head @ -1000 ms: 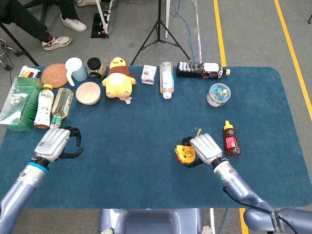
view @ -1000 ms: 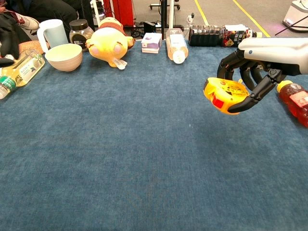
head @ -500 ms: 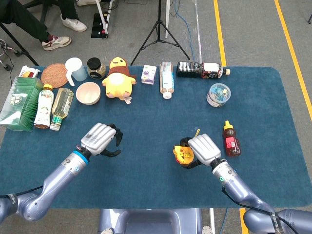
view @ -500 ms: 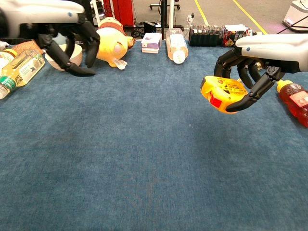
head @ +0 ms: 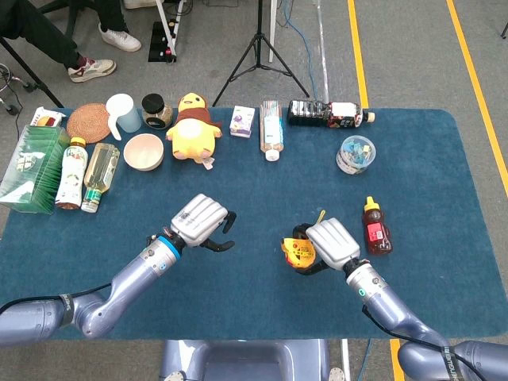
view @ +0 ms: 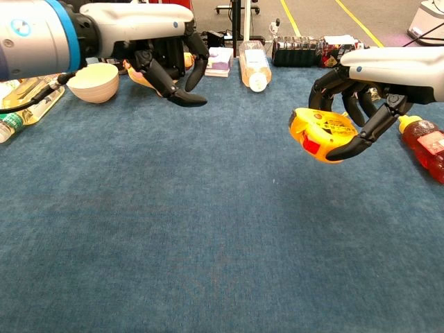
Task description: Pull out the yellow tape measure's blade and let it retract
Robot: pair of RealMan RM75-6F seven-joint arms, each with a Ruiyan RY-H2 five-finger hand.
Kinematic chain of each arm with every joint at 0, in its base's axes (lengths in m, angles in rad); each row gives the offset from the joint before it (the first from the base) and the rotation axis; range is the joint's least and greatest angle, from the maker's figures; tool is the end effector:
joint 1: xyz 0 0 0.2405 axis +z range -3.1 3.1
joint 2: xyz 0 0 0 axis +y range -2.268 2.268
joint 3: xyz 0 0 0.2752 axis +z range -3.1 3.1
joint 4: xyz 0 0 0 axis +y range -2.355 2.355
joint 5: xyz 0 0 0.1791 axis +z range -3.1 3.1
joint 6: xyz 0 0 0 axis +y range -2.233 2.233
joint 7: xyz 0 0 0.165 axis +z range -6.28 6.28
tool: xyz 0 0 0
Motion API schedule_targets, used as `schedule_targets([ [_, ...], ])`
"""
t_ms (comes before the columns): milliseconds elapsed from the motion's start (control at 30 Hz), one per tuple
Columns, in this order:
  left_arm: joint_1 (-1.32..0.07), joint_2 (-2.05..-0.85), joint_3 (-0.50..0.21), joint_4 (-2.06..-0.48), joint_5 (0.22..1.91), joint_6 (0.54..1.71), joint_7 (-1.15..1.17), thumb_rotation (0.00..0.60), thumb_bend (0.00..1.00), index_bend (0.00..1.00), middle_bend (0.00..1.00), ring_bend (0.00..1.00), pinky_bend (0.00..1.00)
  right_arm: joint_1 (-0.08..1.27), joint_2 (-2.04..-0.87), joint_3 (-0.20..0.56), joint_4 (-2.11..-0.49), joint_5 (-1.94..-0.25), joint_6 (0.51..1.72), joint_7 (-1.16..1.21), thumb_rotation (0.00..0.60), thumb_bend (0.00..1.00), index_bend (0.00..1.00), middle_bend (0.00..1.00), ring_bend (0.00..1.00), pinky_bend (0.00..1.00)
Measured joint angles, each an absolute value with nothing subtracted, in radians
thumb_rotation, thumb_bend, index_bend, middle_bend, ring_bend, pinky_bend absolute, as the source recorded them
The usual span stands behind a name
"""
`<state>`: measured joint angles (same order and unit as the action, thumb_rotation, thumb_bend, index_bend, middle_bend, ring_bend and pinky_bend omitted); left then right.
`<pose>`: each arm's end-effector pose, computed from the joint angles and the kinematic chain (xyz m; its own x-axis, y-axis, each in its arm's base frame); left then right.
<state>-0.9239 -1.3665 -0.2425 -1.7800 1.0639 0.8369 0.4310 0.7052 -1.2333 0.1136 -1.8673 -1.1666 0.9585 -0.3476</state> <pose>-0.0536 0.3613 0.0401 0.4992 0.2539 0.8285 0.7410 -0.6207 -0.2563 -0.1424 -0.3245 0.0751 0.4674 -0.3113 0.8274 -0.8346 -0.4641 0.2969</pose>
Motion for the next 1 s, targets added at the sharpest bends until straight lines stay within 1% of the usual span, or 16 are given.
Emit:
schedule_targets([
  [133,-0.949,-1.399,-0.24,-1.733,1.097,0.832,0.419,0.386,0.27,0.6,1.0,1.0,0.98,0.704,-1.232,0.113,-1.866,-1.17,0.96,-0.342,0.443,0.25,0.58,0.62,0.6,0.59],
  [600,-0.988,-1.455,-0.243,-1.669,1.145,0.809,0.305,0.383,0.29,0.6,1.0,1.0,0.99,0.695,-1.223,0.115,-1.856,-1.185,0.965,-0.304,0.444,0.25,0.59,0.62,0.6,0.59],
  [800,-0.999,-1.472,-0.246,-1.648,1.169,0.8,0.252,0.386,0.29,0.6,1.0,1.0,0.99,0.693,-1.223,0.115,-1.85,-1.199,0.961,-0.275,0.444,0.25,0.59,0.62,0.6,0.59],
  [867,-1.002,-1.476,-0.247,-1.643,1.17,0.795,0.235,0.395,0.29,0.6,1.0,1.0,0.99,0.692,-1.223,0.115,-1.85,-1.211,0.96,-0.264,0.444,0.26,0.59,0.62,0.6,0.59],
  [1000,-1.011,-1.481,-0.25,-1.635,1.169,0.782,0.213,0.389,0.3,0.56,1.0,1.0,0.99,0.69,-1.222,0.114,-1.847,-1.228,0.958,-0.246,0.442,0.26,0.59,0.62,0.6,0.59],
])
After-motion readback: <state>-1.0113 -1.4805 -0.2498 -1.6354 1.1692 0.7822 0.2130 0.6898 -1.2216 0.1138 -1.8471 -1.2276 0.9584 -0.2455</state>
